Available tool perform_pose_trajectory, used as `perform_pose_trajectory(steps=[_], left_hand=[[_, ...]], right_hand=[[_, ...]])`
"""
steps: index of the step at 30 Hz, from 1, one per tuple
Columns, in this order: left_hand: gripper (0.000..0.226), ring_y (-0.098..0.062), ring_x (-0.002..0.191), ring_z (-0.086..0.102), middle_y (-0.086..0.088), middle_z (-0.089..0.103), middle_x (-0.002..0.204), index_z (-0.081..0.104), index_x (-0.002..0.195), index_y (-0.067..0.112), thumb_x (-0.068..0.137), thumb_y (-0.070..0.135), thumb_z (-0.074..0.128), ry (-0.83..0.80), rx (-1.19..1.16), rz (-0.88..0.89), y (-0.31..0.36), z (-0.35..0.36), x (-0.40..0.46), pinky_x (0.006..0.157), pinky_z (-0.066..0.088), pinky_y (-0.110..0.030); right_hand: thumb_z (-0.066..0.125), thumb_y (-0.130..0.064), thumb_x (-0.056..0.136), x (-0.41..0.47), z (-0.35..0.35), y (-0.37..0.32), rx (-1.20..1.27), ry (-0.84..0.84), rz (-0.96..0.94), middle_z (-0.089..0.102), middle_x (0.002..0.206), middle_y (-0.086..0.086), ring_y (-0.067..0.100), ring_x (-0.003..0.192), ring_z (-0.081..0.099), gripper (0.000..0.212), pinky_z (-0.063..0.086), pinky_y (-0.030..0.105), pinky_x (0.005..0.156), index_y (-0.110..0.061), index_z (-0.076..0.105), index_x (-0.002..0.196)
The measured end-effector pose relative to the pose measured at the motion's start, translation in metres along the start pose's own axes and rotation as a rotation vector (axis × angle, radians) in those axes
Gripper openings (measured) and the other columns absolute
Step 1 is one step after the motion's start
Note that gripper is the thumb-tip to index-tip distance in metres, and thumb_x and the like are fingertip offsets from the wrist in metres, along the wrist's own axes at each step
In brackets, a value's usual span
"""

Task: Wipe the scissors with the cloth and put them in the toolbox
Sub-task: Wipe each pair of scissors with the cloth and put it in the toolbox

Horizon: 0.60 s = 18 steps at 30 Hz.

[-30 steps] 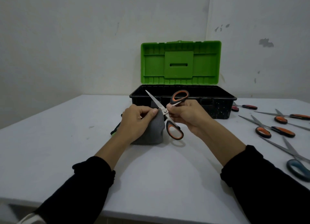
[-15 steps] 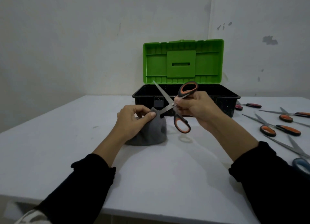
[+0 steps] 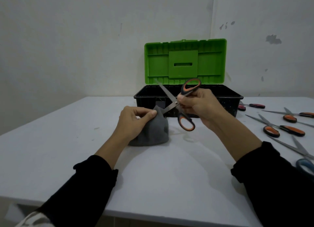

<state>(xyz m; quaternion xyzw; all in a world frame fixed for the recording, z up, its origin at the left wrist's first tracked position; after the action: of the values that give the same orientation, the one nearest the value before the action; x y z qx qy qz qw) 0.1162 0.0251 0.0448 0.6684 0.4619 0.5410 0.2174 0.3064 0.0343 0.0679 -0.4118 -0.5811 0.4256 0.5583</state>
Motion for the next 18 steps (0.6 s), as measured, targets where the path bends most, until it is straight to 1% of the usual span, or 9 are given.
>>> perform_pose_trajectory(steps=[2, 4, 6, 9, 11, 13, 15, 16, 18], left_hand=[[0.006, -0.003, 0.077, 0.067, 0.008, 0.073, 0.080, 0.075, 0.081, 0.024, 0.079, 0.019, 0.071, 0.015, -0.052, 0.001, 0.004, 0.001, -0.001, 0.077, 0.054, -0.025], [0.009, 0.004, 0.073, 0.065, 0.009, 0.072, 0.080, 0.074, 0.087, 0.020, 0.078, 0.018, 0.072, 0.003, -0.026, 0.047, 0.013, 0.010, -0.003, 0.070, 0.050, -0.012], [0.010, 0.006, 0.071, 0.064, 0.010, 0.071, 0.078, 0.074, 0.087, 0.022, 0.078, 0.017, 0.072, 0.000, 0.000, 0.077, 0.017, 0.014, -0.002, 0.067, 0.047, -0.008], [0.013, -0.001, 0.075, 0.067, 0.013, 0.072, 0.078, 0.073, 0.082, 0.027, 0.078, 0.015, 0.072, -0.016, 0.019, 0.072, 0.008, 0.006, 0.000, 0.072, 0.052, -0.018], [0.013, -0.005, 0.077, 0.068, 0.013, 0.072, 0.077, 0.074, 0.081, 0.026, 0.078, 0.013, 0.072, -0.005, -0.005, 0.040, 0.002, -0.001, 0.000, 0.078, 0.054, -0.024], [0.011, -0.007, 0.079, 0.069, 0.009, 0.073, 0.080, 0.073, 0.083, 0.022, 0.080, 0.013, 0.070, 0.025, -0.041, 0.007, 0.001, -0.003, 0.000, 0.081, 0.054, -0.024], [0.007, -0.010, 0.081, 0.069, 0.003, 0.073, 0.083, 0.072, 0.085, 0.020, 0.082, 0.015, 0.068, 0.109, -0.102, -0.061, -0.005, -0.010, 0.001, 0.082, 0.053, -0.027], [0.005, -0.013, 0.082, 0.068, 0.001, 0.073, 0.082, 0.070, 0.086, 0.018, 0.083, 0.016, 0.067, 0.158, -0.140, -0.098, -0.009, -0.014, 0.002, 0.083, 0.053, -0.029], [0.005, -0.017, 0.083, 0.068, 0.000, 0.073, 0.082, 0.068, 0.089, 0.017, 0.086, 0.019, 0.064, 0.228, -0.203, -0.165, -0.014, -0.017, 0.003, 0.082, 0.053, -0.033]], right_hand=[[0.064, -0.001, 0.085, 0.000, 0.005, -0.001, -0.013, -0.007, -0.025, 0.065, 0.076, 0.007, 0.016, 0.065, 0.065, 0.008, 0.056, 0.019, 0.055, -0.008, 0.061, 0.081], [0.066, -0.002, 0.083, -0.002, 0.017, 0.000, -0.066, -0.022, -0.061, 0.065, 0.073, 0.005, 0.015, 0.063, 0.064, 0.013, 0.057, 0.022, 0.059, -0.012, 0.061, 0.077], [0.066, -0.002, 0.084, -0.002, 0.021, 0.002, -0.047, -0.002, -0.062, 0.064, 0.072, 0.005, 0.016, 0.062, 0.063, 0.014, 0.056, 0.026, 0.060, -0.013, 0.061, 0.076], [0.063, 0.000, 0.085, 0.001, 0.002, -0.001, 0.062, 0.043, -0.021, 0.063, 0.073, 0.007, 0.016, 0.061, 0.062, 0.010, 0.056, 0.020, 0.054, -0.008, 0.060, 0.080], [0.063, -0.005, 0.086, 0.005, -0.014, -0.005, 0.004, 0.063, -0.030, 0.065, 0.075, 0.006, 0.016, 0.065, 0.065, 0.008, 0.055, 0.020, 0.057, -0.010, 0.062, 0.080], [0.063, -0.010, 0.088, 0.008, -0.024, -0.010, -0.120, 0.090, -0.061, 0.067, 0.077, 0.005, 0.015, 0.065, 0.067, 0.009, 0.054, 0.025, 0.060, -0.013, 0.062, 0.080], [0.061, -0.013, 0.090, 0.009, -0.025, -0.019, -0.292, 0.076, -0.101, 0.068, 0.081, 0.006, 0.018, 0.067, 0.068, 0.008, 0.055, 0.027, 0.064, -0.015, 0.061, 0.081], [0.060, -0.014, 0.090, 0.007, -0.022, -0.024, -0.396, 0.033, -0.116, 0.068, 0.083, 0.006, 0.020, 0.068, 0.069, 0.006, 0.055, 0.028, 0.065, -0.014, 0.061, 0.085], [0.057, -0.016, 0.092, 0.001, -0.014, -0.030, -0.599, -0.075, -0.120, 0.067, 0.084, 0.004, 0.017, 0.066, 0.068, 0.004, 0.052, 0.023, 0.060, -0.013, 0.059, 0.094]])
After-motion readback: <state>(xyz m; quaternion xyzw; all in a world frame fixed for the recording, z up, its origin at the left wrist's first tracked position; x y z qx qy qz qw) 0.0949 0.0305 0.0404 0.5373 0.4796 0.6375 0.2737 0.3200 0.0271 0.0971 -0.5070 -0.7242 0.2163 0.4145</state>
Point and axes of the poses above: each hand's wrist, its own x-axis towards the middle knuckle, its own z-axis out of the palm, y = z × x, the point moved 9 cm from there along x, towards the middle knuckle
